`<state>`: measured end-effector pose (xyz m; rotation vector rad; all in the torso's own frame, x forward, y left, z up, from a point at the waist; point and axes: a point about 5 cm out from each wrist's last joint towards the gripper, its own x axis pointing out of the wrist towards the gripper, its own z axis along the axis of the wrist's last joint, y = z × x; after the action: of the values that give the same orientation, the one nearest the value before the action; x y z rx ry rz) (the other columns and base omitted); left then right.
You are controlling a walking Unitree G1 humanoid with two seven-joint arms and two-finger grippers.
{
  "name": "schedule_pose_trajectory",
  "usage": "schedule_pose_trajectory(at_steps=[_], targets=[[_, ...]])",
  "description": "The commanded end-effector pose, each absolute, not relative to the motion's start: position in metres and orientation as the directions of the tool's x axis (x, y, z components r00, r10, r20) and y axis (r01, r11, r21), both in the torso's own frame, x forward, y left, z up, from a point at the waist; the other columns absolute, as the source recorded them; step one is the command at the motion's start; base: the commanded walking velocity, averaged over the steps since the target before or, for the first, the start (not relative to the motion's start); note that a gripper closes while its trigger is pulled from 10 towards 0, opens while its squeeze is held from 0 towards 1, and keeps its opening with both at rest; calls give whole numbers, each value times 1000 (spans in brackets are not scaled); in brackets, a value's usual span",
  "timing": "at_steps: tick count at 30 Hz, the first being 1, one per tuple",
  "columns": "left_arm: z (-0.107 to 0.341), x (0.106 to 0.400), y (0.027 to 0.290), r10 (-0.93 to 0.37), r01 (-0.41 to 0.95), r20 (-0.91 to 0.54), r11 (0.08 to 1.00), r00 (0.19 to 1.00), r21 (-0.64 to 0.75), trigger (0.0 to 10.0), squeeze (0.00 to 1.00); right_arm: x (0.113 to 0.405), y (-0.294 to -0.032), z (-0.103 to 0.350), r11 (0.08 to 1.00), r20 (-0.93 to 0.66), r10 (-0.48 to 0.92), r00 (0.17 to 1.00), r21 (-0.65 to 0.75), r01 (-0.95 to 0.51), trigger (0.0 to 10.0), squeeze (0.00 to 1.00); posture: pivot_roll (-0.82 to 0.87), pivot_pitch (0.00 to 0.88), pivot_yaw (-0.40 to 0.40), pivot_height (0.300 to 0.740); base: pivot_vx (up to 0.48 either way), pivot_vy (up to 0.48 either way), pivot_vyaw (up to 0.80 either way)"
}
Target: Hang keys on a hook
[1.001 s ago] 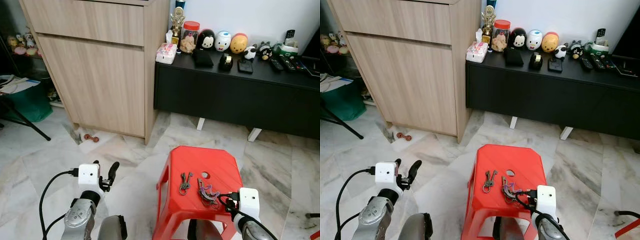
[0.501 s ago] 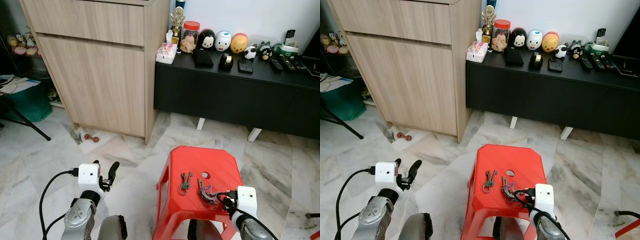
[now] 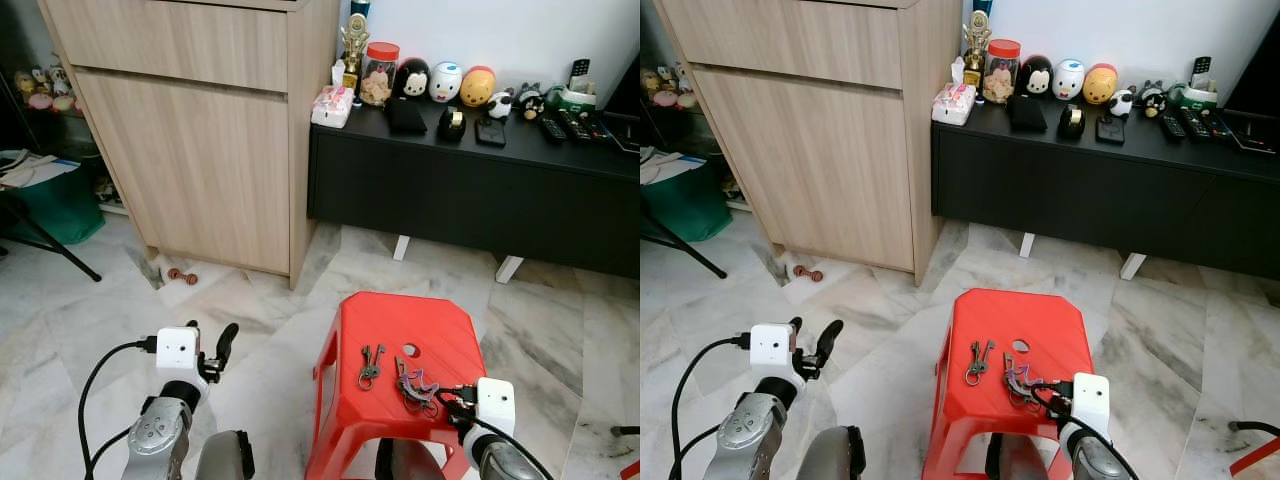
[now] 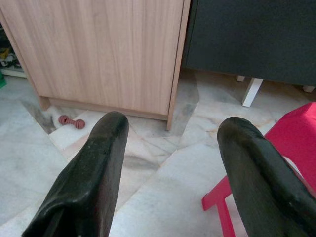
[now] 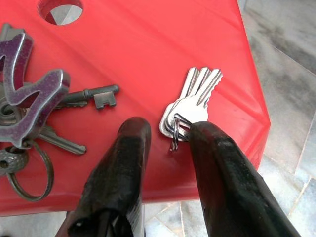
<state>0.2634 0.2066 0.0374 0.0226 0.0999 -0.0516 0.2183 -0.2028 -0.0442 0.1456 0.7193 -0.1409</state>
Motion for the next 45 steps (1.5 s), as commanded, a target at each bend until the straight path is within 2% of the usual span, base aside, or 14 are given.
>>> schedule_pose_trajectory(at_steps=[1, 2, 3, 4, 6, 23, 33, 45], targets=[[34, 261, 206, -62, 66, -117, 997, 991, 32, 10000, 0, 217, -207, -46, 977, -671, -88, 736, 87, 196, 9569, 0, 40, 14, -85, 588, 0, 0, 0], [34, 261, 206, -61, 65, -117, 997, 991, 32, 10000, 0, 217, -207, -46, 975, -672, -89, 735, 91, 201, 8549, 0, 40, 14, -84, 588, 0, 0, 0], [34, 261, 206, -61, 65, -117, 997, 991, 33, 10000, 0, 217, -206, -47, 974, -673, -88, 735, 95, 204, 8314, 0, 40, 14, -84, 588, 0, 0, 0], [34, 261, 206, -61, 65, -117, 997, 991, 33, 10000, 0, 217, -206, -47, 975, -673, -87, 735, 95, 202, 4510, 0, 40, 14, -84, 588, 0, 0, 0], [34, 261, 207, -60, 65, -116, 997, 991, 34, 10000, 0, 217, -206, -47, 975, -671, -84, 737, 95, 198, 0, 0, 40, 14, -84, 588, 0, 0, 0], [34, 260, 208, -54, 59, -116, 997, 992, 39, 10000, 0, 219, -202, -48, 978, -664, -57, 745, 112, 176, 0, 0, 40, 16, -88, 588, 0, 0, 0], [30, 258, 210, -45, 51, -128, 998, 991, 41, 10000, 0, 222, -202, -45, 983, -641, -78, 764, 77, 164, 0, 0, 41, 16, -89, 588, 0, 0, 0], [21, 252, 212, -35, 45, -161, 997, 986, 60, 10000, 0, 225, -212, -26, 968, -479, -215, 851, 10, 250, 0, 0, 39, 18, -86, 588, 0, 0, 0]])
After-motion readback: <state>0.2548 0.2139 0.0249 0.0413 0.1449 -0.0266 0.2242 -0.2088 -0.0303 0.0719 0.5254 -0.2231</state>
